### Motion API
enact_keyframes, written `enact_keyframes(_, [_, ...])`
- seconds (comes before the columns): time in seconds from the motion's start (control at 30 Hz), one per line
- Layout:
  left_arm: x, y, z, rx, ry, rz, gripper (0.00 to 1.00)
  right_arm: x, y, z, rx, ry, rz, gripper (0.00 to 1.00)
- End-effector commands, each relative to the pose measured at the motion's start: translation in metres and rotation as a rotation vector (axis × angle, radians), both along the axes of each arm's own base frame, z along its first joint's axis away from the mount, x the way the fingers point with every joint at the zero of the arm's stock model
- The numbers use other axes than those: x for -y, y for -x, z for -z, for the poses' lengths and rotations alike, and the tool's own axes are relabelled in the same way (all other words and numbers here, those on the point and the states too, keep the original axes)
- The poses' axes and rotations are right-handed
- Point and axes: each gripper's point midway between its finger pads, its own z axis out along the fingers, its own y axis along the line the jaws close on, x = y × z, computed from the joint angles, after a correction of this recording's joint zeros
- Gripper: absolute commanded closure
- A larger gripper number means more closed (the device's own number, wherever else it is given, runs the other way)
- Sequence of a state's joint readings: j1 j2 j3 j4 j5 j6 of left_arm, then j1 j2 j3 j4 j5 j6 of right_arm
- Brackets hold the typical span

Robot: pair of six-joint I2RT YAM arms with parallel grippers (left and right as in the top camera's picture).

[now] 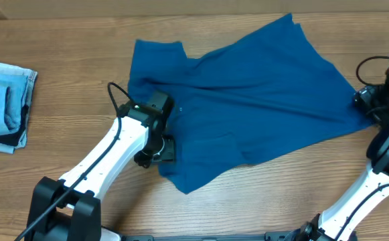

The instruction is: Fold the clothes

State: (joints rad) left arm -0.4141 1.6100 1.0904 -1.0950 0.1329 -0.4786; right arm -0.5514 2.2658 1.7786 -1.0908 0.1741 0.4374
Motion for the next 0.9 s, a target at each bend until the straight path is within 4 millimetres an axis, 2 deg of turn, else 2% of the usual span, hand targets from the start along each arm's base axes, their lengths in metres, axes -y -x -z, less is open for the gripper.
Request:
enact_keyframes(0.0, [-0.011, -0.040, -0.003, 0.170, -0.056, -0.021, 0.43, 0.006, -0.012, -0.021, 0.118, -0.057, 0.006, 0.07])
enact_keyframes(0.03, [-0.011, -0.060, -0.003, 0.242, -0.051, -0.024, 0.59, -0.002, -0.023, -0.033, 0.181, -0.099, -0.054, 0.11])
enact_keyframes(0.1, [-0.011, -0.081, -0.001, 0.305, -0.033, -0.032, 0.77, -0.017, -0.041, -0.052, 0.287, -0.174, -0.138, 0.19])
enact_keyframes(0.13, [-0.011, -0.093, 0.001, 0.340, -0.023, -0.036, 0.85, -0.028, -0.051, -0.066, 0.354, -0.218, -0.183, 0.27])
enact_keyframes(0.23, [-0.009, -0.132, 0.003, 0.460, 0.007, -0.029, 0.96, -0.054, -0.066, -0.104, 0.494, -0.305, -0.244, 0.54])
enact_keyframes(0.27, [-0.009, -0.143, 0.006, 0.492, 0.014, -0.020, 0.96, -0.066, -0.069, -0.122, 0.545, -0.337, -0.271, 0.67])
enact_keyframes(0.3, [-0.004, -0.157, 0.012, 0.528, 0.033, 0.016, 0.96, -0.080, -0.071, -0.142, 0.589, -0.352, -0.325, 0.73])
enact_keyframes(0.4, [0.001, -0.164, 0.030, 0.522, 0.045, 0.051, 0.96, -0.102, -0.071, -0.173, 0.634, -0.339, -0.398, 0.74])
enact_keyframes(0.43, [0.001, -0.163, 0.046, 0.492, 0.036, 0.053, 0.96, -0.113, -0.072, -0.187, 0.655, -0.326, -0.429, 0.74])
enact_keyframes(0.63, [-0.007, -0.153, 0.106, 0.371, 0.003, 0.050, 0.96, -0.178, -0.077, -0.251, 0.765, -0.244, -0.666, 0.73])
enact_keyframes(0.73, [-0.023, -0.161, 0.120, 0.376, -0.023, 0.011, 0.96, -0.202, -0.076, -0.264, 0.787, -0.242, -0.727, 0.73])
enact_keyframes(0.8, [-0.046, -0.174, 0.126, 0.396, -0.041, -0.047, 0.96, -0.215, -0.076, -0.267, 0.788, -0.244, -0.755, 0.73])
enact_keyframes(0.87, [-0.080, -0.192, 0.128, 0.408, -0.058, -0.133, 0.96, -0.223, -0.077, -0.266, 0.782, -0.247, -0.776, 0.73])
